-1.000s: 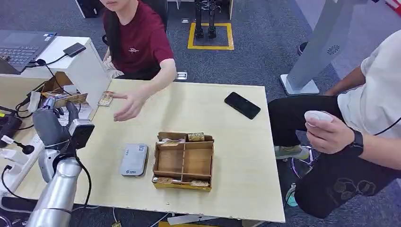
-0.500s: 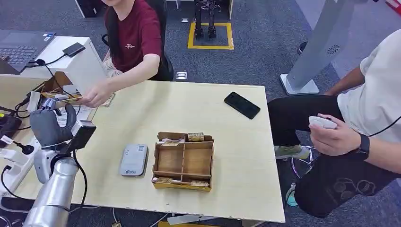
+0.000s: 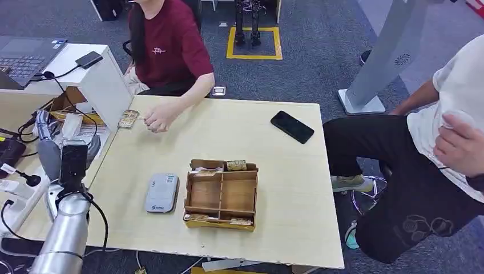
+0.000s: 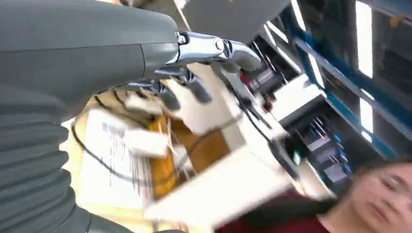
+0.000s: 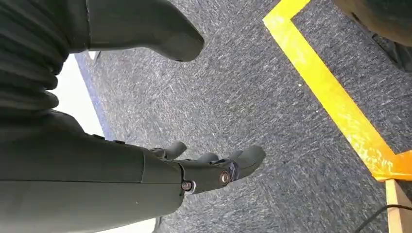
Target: Pass the card to the sensor for recognition and then transmit it.
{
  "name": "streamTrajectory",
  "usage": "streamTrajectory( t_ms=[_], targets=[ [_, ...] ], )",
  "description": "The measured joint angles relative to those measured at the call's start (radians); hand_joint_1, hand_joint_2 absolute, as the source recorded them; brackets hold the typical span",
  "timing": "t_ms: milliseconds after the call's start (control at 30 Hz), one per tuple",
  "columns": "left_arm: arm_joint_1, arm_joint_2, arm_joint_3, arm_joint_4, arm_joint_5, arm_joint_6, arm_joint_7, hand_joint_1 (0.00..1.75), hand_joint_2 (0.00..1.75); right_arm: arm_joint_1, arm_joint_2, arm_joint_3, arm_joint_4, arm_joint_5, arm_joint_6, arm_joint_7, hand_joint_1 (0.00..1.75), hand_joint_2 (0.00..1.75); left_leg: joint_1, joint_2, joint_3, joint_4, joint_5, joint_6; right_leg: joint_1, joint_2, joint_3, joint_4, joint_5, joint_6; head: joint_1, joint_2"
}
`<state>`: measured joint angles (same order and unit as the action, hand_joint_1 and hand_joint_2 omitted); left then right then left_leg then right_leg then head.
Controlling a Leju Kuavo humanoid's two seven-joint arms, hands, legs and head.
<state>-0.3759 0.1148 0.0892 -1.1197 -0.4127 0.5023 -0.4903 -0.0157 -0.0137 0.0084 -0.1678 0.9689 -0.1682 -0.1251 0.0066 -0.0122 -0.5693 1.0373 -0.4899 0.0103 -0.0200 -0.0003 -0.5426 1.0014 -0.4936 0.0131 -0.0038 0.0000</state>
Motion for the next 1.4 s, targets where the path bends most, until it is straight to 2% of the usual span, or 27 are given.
streamTrajectory(
  t_ms=[133,233,367,533,633,667,767,967,1200,1400],
  targets=[
    [0.118,0.015,-0.06,-0.175,-0.007,-0.106,-0.086,0.0,1.75,0.007,0.0,-0.007,0.0,-0.011,-0.001,-0.01,0.0,1.75,0.0,0.001,-0.001,0.0,-0.001,0.0,0.0,0.001,-0.002,0.0,0.0,0.0,0.0,0.0],
    [0.21,0.021,-0.147,-0.327,-0.065,-0.124,-0.094,0.0,1.75,0.01,0.0,-0.017,0.0,-0.016,-0.001,-0.017,0.0,1.75,0.0,0.0,-0.003,0.0,-0.001,0.0,0.0,0.0,-0.003,-0.001,0.0,0.0,0.0,0.0],
    [0.273,0.037,-0.232,-0.442,-0.09,-0.124,-0.102,0.0,1.75,0.011,0.0,-0.025,0.0,-0.017,0.0,-0.019,0.0,1.75,-0.001,0.0,-0.003,0.0,-0.001,0.0,0.0,0.0,-0.003,-0.001,0.0,0.0,0.0,0.0],
    [0.297,0.052,-0.269,-0.503,-0.113,-0.125,-0.118,0.0,1.75,0.011,0.0,-0.027,0.0,-0.016,0.0,-0.019,0.0,1.75,0.0,0.0,-0.002,0.0,0.0,0.0,0.0,0.0,-0.003,0.0,0.0,0.0,0.0,0.0],
    [0.303,0.068,-0.316,-0.526,-0.243,-0.086,-0.144,0.0,1.75,0.011,-0.001,-0.027,0.0,-0.009,0.003,-0.023,0.0,1.75,0.001,0.0,-0.002,0.0,0.001,-0.001,0.001,0.0,-0.003,0.0,0.001,-0.001,0.0,0.0],
    [0.304,0.076,-0.351,-0.534,-0.334,-0.048,-0.135,0.0,1.75,0.01,-0.002,-0.027,0.0,-0.006,0.003,-0.027,0.0,1.75,0.001,0.0,-0.002,0.0,0.001,-0.001,0.001,-0.001,-0.003,0.0,0.001,-0.001,0.0,0.0],
    [0.302,0.094,-0.431,-0.533,-0.471,0.019,-0.083,0.0,1.75,0.007,-0.004,-0.027,0.0,-0.002,0.004,-0.034,0.0,1.75,0.0,0.0,-0.002,0.0,0.001,-0.001,0.0,0.0,-0.003,0.0,0.001,-0.001,0.0,0.0],
    [0.293,0.12,-0.559,-0.498,-0.555,0.078,-0.004,0.0,1.75,0.005,-0.004,-0.027,0.0,0.007,0.014,-0.031,0.0,1.75,0.0,0.0,-0.002,0.0,0.001,-0.001,0.0,0.0,-0.003,0.0,0.001,-0.001,0.0,0.0],
    [0.22,0.109,-0.662,-0.364,-0.768,0.136,0.127,0.0,1.75,-0.003,-0.004,-0.026,-0.002,0.03,0.023,-0.03,0.0,1.75,0.0,0.0,-0.002,0.0,0.001,-0.001,0.001,-0.001,-0.003,0.0,0.001,-0.001,0.0,0.0],
    [0.182,0.094,-0.708,-0.252,-0.802,0.173,0.174,0.0,1.75,-0.012,-0.002,-0.026,-0.005,0.037,0.035,-0.019,0.0,1.75,0.0,0.0,-0.002,0.0,0.001,-0.001,0.001,-0.001,-0.003,0.0,0.002,-0.001,0.0,0.0]
  ],
)
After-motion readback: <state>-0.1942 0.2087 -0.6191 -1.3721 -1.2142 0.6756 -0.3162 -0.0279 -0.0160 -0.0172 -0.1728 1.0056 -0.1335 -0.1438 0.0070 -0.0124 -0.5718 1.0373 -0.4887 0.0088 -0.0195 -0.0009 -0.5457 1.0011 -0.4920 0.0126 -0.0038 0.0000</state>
